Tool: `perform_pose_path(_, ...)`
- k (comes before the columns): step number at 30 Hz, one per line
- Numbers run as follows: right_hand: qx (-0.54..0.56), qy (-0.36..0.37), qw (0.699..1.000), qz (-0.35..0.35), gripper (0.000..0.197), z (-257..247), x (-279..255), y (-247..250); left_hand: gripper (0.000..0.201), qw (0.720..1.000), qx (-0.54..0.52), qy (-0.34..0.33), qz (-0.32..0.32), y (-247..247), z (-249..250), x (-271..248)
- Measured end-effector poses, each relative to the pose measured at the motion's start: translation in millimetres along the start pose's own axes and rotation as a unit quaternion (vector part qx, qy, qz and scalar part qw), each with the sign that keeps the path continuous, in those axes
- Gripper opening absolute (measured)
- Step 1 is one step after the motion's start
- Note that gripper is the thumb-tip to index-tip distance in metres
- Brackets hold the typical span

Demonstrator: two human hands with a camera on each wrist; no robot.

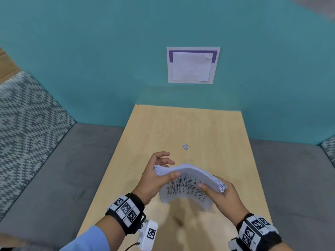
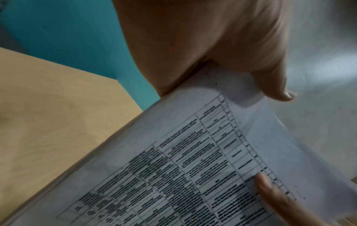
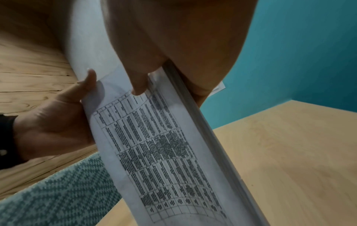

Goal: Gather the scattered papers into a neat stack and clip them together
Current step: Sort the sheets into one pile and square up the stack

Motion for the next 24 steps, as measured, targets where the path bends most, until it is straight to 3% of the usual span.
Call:
perform_pose_path(2, -0.011, -0.004, 1.000, 0.011, 0.009, 4, 3, 3, 0.078, 0.999, 0.027, 0.003, -0.018, -2, -1, 4)
perform_pose_path(4, -0.018, -0.007, 1.000, 0.009, 0.005, 5, 5, 4, 0.070, 0.997, 0.057, 0.015, -0.040, -2, -3, 6)
perform_pose_path(7, -0.028, -0.004, 1.000, -0.004, 0.006, 2, 4, 2, 0.025, 0.995, 0.081, 0.030, -0.039, -1, -1, 6)
perform_pose_path(9, -0.037, 0.015, 0.999, -0.003, 0.011, -5, 3, 2, 0.011, 0.997, 0.066, 0.027, -0.019, 1, 1, 6)
perform_pose_path(13, -0.023, 0.056, 0.998, 0.024, 0.008, -32, -1, 4, 0.010, 0.999, 0.023, -0.018, 0.031, 2, 19, 3)
perform_pose_path(16, 0.001, 0.064, 0.997, 0.035, 0.014, -36, -5, 8, 0.014, 0.998, 0.051, -0.033, 0.030, -7, 23, -1)
perform_pose_path(21, -0.062, -0.007, 0.998, 0.013, 0.008, -1, 0, -1, 0.081, 0.995, 0.027, 0.074, -0.068, -24, -30, 4)
perform_pose_path(22, -0.070, -0.007, 0.997, 0.013, 0.007, 4, 2, 0, 0.079, 0.994, 0.030, 0.081, -0.070, -25, -35, 5)
perform_pose_path(24, -0.098, -0.007, 0.995, 0.021, 0.012, 9, 4, 5, 0.046, 0.996, 0.026, 0.077, -0.030, -19, -38, 9)
Point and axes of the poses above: each hand's wrist, its own x-axis towards the middle knuckle, its own y-axis out of the back of the hand, z = x × y, the point moved 10 cm from there along x, towards the middle knuckle, and after that the axes turned 3 degrees about y, right-handed, at the moved point
